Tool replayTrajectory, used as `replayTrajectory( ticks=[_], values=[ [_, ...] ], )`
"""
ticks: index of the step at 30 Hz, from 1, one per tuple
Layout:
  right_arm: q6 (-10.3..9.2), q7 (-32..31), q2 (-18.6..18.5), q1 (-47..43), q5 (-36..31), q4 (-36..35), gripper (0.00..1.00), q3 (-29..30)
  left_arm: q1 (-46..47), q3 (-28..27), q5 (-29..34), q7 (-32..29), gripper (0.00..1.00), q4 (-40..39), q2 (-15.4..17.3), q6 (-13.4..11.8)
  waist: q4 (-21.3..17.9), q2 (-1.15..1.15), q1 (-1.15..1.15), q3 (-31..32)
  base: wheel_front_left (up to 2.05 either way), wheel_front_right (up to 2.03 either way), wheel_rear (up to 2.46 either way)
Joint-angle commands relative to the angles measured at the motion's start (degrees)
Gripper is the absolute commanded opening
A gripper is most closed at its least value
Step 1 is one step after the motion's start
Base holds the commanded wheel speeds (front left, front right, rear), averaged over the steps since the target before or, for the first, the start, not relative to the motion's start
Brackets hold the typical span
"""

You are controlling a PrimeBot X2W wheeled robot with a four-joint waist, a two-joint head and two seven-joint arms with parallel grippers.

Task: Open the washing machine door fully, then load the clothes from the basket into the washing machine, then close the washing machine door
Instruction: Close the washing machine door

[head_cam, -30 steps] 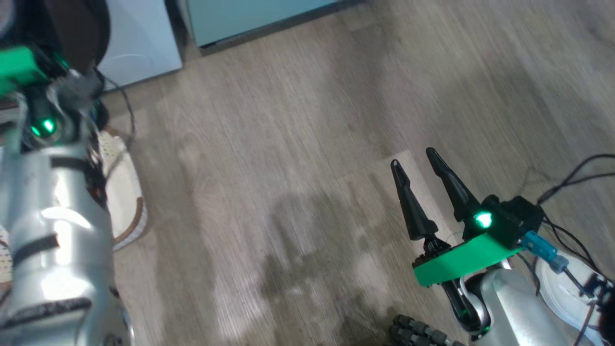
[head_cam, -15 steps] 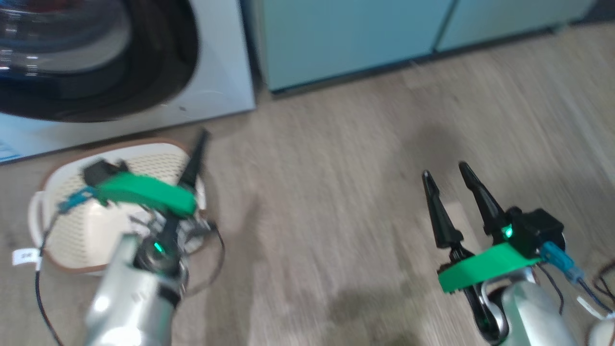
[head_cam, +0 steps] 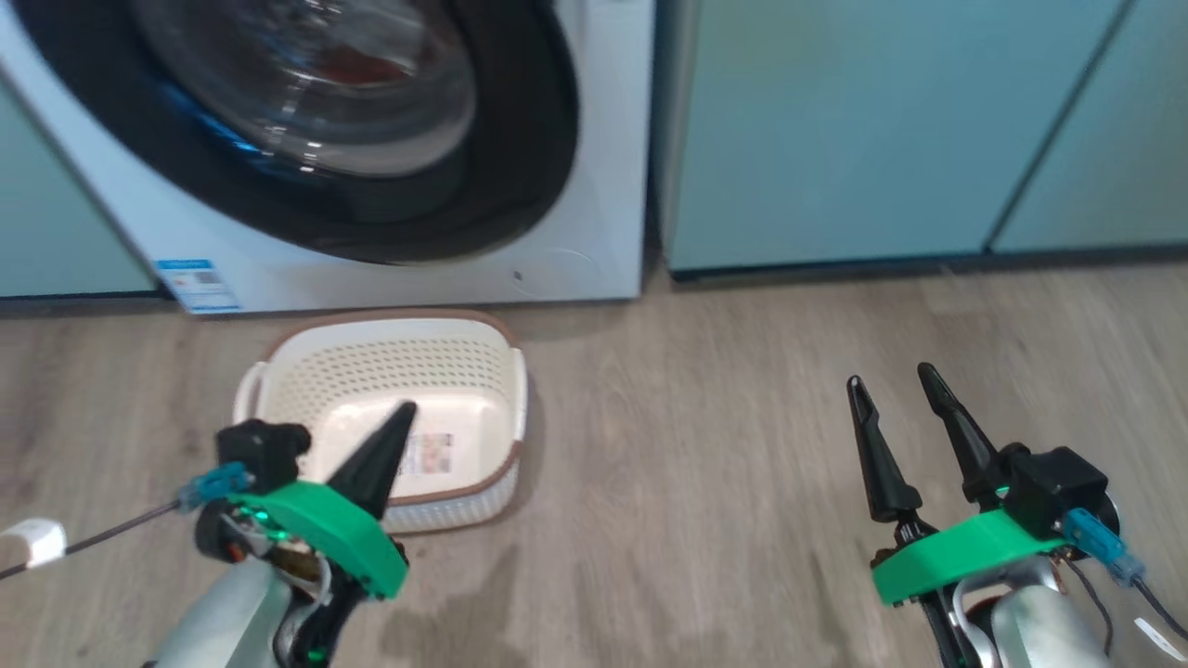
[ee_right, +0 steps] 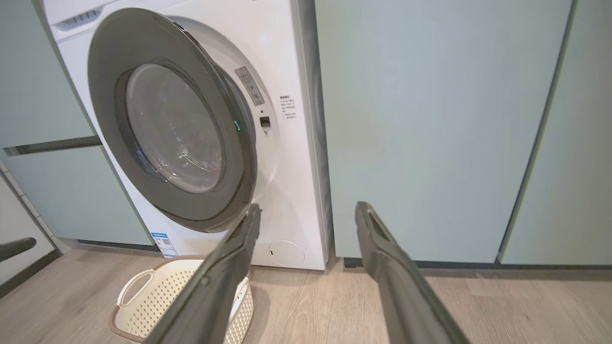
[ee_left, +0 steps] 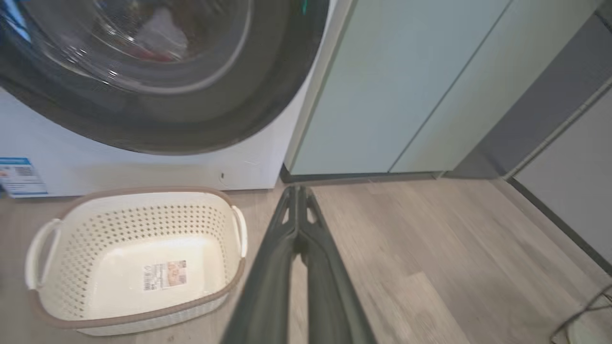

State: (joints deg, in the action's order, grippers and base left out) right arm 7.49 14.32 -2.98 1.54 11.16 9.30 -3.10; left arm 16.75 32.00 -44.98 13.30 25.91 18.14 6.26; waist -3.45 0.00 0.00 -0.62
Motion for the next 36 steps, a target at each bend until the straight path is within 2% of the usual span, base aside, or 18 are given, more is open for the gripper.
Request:
replayTrajectory(
  ticks=[1,3,5,8,10,13,17,22,27,28,29,30,31,36],
  values=[
    [0.00,0.68,0.10,1.30,-0.18,-2.05,1.00,-1.14,1.75,-2.78,0.45,0.88,0.00,-1.96,1.54,-0.54,2.37,0.00,0.00,2.06,0.00,0.00,0.00],
    [0.00,0.68,0.10,1.02,-0.24,-2.13,1.00,-1.04,0.82,-5.48,2.86,1.54,0.00,-3.72,1.66,-3.07,3.39,0.00,0.00,2.56,0.00,0.00,0.00],
    [0.00,0.68,0.10,0.70,-0.36,-2.26,1.00,-0.99,-0.75,-10.88,6.28,1.64,0.00,-8.03,0.62,-6.16,4.26,0.00,0.00,2.93,0.00,0.00,0.00],
    [0.00,0.68,0.10,0.44,-0.48,-2.43,1.00,-0.93,-5.32,-19.87,13.10,1.67,0.00,-15.95,-3.22,-10.14,5.06,0.00,0.00,3.33,0.00,0.00,0.00],
    [0.00,0.68,0.10,0.38,-0.52,-2.51,1.00,-0.97,-8.52,-23.66,18.29,1.68,0.00,-20.77,-6.01,-10.56,5.29,0.00,0.00,3.47,0.00,0.00,0.00],
    [0.00,0.68,0.10,0.27,-0.47,-2.66,1.00,-1.21,-12.29,-27.60,25.18,1.68,0.00,-26.12,-10.31,-9.55,5.63,0.00,0.00,3.60,0.00,0.00,0.00],
    [0.00,0.68,0.10,0.27,-0.41,-2.48,1.00,-1.97,-15.82,-28.56,32.02,1.69,0.00,-28.27,-13.17,-6.55,5.41,0.00,0.00,3.74,0.00,0.00,0.00],
    [0.00,0.68,0.10,0.38,-0.10,-2.10,1.00,-2.94,-18.29,-28.63,34.40,1.69,0.00,-26.36,-14.71,-3.20,4.24,0.00,0.00,4.09,0.00,0.00,0.00],
    [0.00,0.68,0.10,0.23,0.27,-2.01,1.00,-2.76,-19.04,-29.03,35.00,1.69,0.00,-26.00,-15.16,-1.59,3.36,0.00,0.00,4.38,0.00,0.00,0.00],
    [0.00,0.68,0.10,0.12,0.49,-2.17,1.00,-2.69,-19.08,-29.01,35.96,1.69,0.43,-26.46,-15.21,-1.32,3.22,0.00,0.00,4.40,0.00,0.00,0.00],
    [0.00,0.68,0.10,0.00,0.57,-2.22,1.00,-2.65,-19.10,-28.95,36.13,1.69,0.65,-26.73,-15.22,-1.37,3.19,0.00,0.00,4.39,0.00,0.00,0.00],
    [0.00,0.68,0.10,-0.15,0.64,-2.21,1.00,-2.64,-19.12,-28.79,36.06,1.69,0.93,-26.93,-15.23,-1.53,3.17,0.00,0.00,4.36,0.00,0.00,0.00],
    [0.00,0.68,0.10,-0.27,0.67,-2.22,1.00,-2.67,-19.12,-28.61,35.97,1.69,1.00,-27.09,-15.24,-1.72,3.16,0.00,0.00,4.31,0.00,0.00,0.00],
    [0.00,0.68,0.10,-0.24,0.81,-2.25,1.00,-2.70,-19.00,-27.66,35.58,1.70,1.00,-27.05,-15.25,-2.32,3.12,0.00,0.00,3.98,0.00,0.00,0.00]
  ],
)
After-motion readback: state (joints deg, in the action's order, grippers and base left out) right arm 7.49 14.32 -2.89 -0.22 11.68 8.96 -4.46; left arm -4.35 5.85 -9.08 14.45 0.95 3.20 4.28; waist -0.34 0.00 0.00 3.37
